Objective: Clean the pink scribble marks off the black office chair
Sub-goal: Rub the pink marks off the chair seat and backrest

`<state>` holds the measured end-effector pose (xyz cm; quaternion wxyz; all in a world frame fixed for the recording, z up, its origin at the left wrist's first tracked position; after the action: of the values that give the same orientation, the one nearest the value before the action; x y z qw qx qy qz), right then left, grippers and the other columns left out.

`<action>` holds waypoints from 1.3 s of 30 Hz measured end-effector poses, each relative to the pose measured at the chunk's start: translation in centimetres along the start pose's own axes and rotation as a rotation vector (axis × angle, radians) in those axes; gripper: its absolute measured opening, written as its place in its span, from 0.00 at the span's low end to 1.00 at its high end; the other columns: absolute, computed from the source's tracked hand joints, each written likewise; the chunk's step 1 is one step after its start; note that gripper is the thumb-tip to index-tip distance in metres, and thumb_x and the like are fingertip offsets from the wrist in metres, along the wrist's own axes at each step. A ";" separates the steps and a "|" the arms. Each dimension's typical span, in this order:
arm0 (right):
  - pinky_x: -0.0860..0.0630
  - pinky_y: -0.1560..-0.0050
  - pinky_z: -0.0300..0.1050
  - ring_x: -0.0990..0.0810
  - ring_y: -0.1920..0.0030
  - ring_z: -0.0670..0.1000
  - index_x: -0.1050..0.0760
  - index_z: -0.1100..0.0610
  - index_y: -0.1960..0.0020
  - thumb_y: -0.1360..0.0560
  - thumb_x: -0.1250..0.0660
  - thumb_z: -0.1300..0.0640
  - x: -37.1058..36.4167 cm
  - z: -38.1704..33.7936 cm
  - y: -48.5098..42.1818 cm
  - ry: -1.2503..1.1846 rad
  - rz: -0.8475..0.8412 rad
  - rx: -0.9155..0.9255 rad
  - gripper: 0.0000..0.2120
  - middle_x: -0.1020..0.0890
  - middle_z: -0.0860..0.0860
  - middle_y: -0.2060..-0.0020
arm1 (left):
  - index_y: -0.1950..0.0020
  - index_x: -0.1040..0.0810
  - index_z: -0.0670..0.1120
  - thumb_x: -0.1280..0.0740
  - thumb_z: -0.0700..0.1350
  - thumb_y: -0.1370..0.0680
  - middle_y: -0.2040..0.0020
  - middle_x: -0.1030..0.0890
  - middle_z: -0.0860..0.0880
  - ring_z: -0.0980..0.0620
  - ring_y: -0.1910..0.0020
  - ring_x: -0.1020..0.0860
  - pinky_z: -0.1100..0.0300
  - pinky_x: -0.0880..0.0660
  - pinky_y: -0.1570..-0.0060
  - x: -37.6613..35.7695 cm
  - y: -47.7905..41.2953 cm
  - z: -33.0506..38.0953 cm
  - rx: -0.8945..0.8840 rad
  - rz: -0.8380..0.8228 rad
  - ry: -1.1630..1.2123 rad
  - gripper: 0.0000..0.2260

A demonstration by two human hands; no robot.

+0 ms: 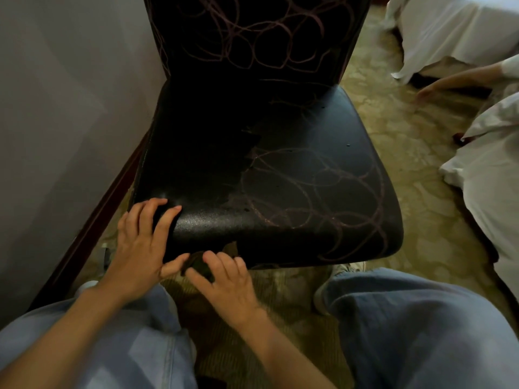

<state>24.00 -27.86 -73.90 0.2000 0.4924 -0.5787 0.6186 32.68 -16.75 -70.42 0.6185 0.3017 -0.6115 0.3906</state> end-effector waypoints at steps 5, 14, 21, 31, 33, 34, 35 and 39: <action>0.34 0.47 0.45 0.31 0.44 0.50 0.31 0.45 0.42 0.24 0.39 0.52 1.6 4.4 2.6 0.109 0.056 0.063 0.11 0.32 0.51 0.42 | 0.30 0.37 0.42 0.54 0.70 0.25 0.32 0.38 0.36 0.34 0.34 0.40 0.36 0.39 0.37 0.1 -0.3 -0.4 0.001 0.003 0.016 0.37; 0.29 0.48 0.54 0.35 0.43 0.59 0.32 0.53 0.44 0.47 0.17 0.62 6.6 12.5 7.9 0.107 0.036 -0.423 0.37 0.36 0.57 0.41 | 0.30 0.38 0.42 0.44 0.64 0.30 0.33 0.39 0.37 0.34 0.35 0.41 0.33 0.38 0.40 0.3 -0.2 -0.1 -0.003 0.001 0.018 0.36; 0.33 0.46 0.42 0.30 0.47 0.46 0.31 0.45 0.45 0.27 0.34 0.51 3.8 2.7 3.2 -0.013 -0.017 -0.096 0.12 0.30 0.48 0.47 | 0.30 0.38 0.42 0.43 0.64 0.30 0.32 0.40 0.37 0.34 0.33 0.42 0.33 0.38 0.39 0.4 0.0 -0.3 0.003 -0.012 0.036 0.36; 0.31 0.45 0.45 0.31 0.43 0.53 0.32 0.49 0.39 0.33 0.26 0.55 4.0 6.1 2.9 0.098 -0.038 -0.006 0.26 0.33 0.53 0.40 | 0.29 0.39 0.45 0.41 0.64 0.32 0.30 0.41 0.40 0.37 0.30 0.45 0.37 0.42 0.35 1.0 0.1 -0.2 0.022 -0.007 0.114 0.37; 0.30 0.44 0.49 0.32 0.43 0.55 0.32 0.50 0.41 0.40 0.21 0.56 6.5 10.3 4.8 0.101 -0.007 -0.202 0.32 0.33 0.55 0.41 | 0.29 0.39 0.45 0.41 0.64 0.32 0.30 0.41 0.40 0.37 0.30 0.45 0.37 0.43 0.34 1.0 0.1 -0.1 0.032 -0.008 0.116 0.37; 0.28 0.46 0.53 0.33 0.44 0.56 0.32 0.51 0.42 0.41 0.20 0.58 7.8 12.1 5.7 0.086 0.026 -0.301 0.32 0.34 0.55 0.41 | 0.29 0.39 0.45 0.42 0.64 0.33 0.30 0.41 0.40 0.37 0.30 0.45 0.36 0.43 0.34 1.0 0.1 -0.1 0.040 -0.008 0.117 0.37; 0.26 0.47 0.56 0.33 0.44 0.57 0.32 0.52 0.42 0.38 0.21 0.58 9.0 13.4 6.3 0.072 0.066 -0.379 0.29 0.34 0.56 0.41 | 0.29 0.39 0.45 0.42 0.64 0.33 0.30 0.41 0.40 0.38 0.30 0.45 0.36 0.43 0.34 1.0 0.1 -0.1 0.047 -0.009 0.118 0.37; 0.25 0.47 0.59 0.34 0.42 0.55 0.32 0.51 0.43 0.29 0.37 0.52 10.2 13.8 6.6 0.029 0.126 -0.514 0.15 0.35 0.54 0.41 | 0.30 0.37 0.44 0.42 0.63 0.33 0.30 0.40 0.40 0.37 0.30 0.44 0.34 0.42 0.35 1.1 0.2 0.2 0.055 0.002 0.122 0.37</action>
<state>19.34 -45.39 -70.87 0.2880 0.3797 -0.7432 0.4696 32.30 -16.68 -69.31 0.6459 0.2936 -0.5618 0.4255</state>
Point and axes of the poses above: each hand's wrist, its own y-axis away from the middle knuckle, its own x-axis out of the back of the hand, z = x × y, the point moved 7 cm from there along -y, towards the middle knuckle
